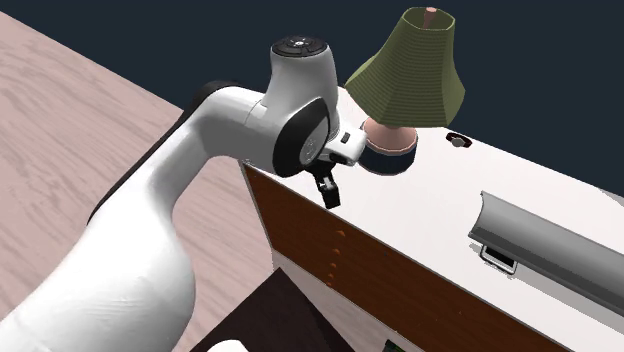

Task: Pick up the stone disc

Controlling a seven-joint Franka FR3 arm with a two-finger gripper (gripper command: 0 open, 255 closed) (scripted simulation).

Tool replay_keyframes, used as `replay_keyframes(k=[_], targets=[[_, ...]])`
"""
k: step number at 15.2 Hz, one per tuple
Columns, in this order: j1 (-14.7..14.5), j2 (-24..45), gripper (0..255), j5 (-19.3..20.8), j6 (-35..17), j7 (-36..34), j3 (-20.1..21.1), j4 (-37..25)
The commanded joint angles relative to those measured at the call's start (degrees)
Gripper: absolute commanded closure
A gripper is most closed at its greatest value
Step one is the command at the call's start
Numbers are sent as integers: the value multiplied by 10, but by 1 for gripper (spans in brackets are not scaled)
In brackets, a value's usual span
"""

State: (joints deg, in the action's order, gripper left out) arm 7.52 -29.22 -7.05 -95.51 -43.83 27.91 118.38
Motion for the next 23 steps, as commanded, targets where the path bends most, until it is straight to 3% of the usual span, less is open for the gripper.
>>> replay_keyframes(k=[1,6,10,13,17,23], targets=[[15,41,0,5,-8,-69,37,-34],[51,166,0,59,-10,-240,126,-143],[51,301,0,151,11,-393,189,-256],[6,414,0,237,49,-500,204,-361],[-91,545,0,326,114,-591,177,-525],[-67,526,0,312,57,-597,177,-451]])
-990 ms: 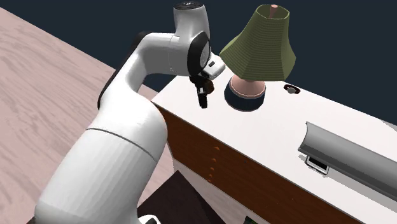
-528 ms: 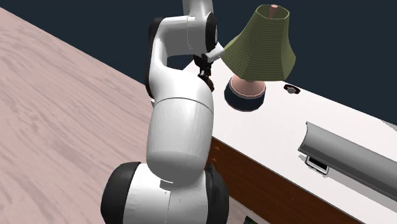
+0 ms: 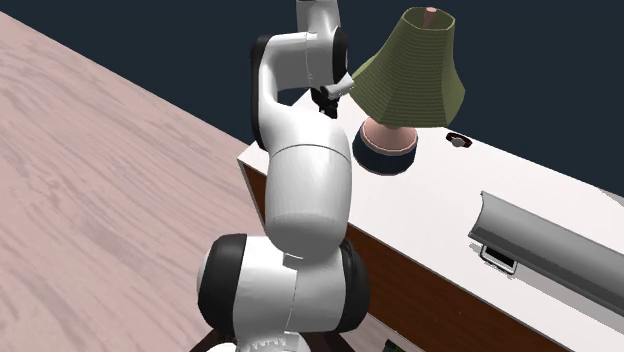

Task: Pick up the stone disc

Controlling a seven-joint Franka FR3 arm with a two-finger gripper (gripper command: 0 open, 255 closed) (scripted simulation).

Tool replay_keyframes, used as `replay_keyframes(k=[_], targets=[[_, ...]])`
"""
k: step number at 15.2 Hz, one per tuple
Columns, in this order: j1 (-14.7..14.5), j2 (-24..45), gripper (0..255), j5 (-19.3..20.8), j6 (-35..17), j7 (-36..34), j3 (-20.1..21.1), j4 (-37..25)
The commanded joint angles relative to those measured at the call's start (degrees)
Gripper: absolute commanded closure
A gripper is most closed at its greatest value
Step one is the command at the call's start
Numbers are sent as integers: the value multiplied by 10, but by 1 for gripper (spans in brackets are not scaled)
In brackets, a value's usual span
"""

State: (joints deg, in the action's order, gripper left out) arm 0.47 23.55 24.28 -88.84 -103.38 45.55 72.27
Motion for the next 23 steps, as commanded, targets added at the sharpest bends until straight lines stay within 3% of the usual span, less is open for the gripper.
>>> replay_keyframes(k=[1,3,4,12,23], targets=[[6,-4,0,-2,-18,-3,0,21],[8,-5,0,-3,-23,-4,1,28],[7,-4,255,-3,-20,-3,1,24],[19,-17,255,-11,-30,0,3,44],[-36,26,255,19,73,8,-4,-99]])
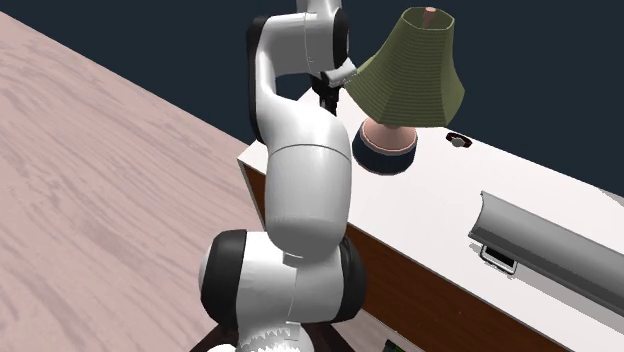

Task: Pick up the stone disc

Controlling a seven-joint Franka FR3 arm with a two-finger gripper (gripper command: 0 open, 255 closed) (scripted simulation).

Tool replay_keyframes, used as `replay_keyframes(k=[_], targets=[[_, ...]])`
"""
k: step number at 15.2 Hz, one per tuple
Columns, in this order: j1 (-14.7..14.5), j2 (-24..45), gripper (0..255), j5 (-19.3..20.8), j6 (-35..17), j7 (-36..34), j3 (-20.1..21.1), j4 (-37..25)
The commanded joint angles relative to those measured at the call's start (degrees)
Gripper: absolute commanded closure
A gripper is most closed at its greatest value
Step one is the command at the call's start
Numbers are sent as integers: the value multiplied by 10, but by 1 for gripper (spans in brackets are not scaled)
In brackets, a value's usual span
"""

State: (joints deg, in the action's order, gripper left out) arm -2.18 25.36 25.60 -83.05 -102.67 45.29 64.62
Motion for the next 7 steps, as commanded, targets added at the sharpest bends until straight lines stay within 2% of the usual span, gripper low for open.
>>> replay_keyframes(k=[1,5,7], targets=[[-17,13,255,9,26,2,-3,-38],[-50,37,255,28,74,10,-10,-113],[-52,38,255,29,76,10,-11,-116]])
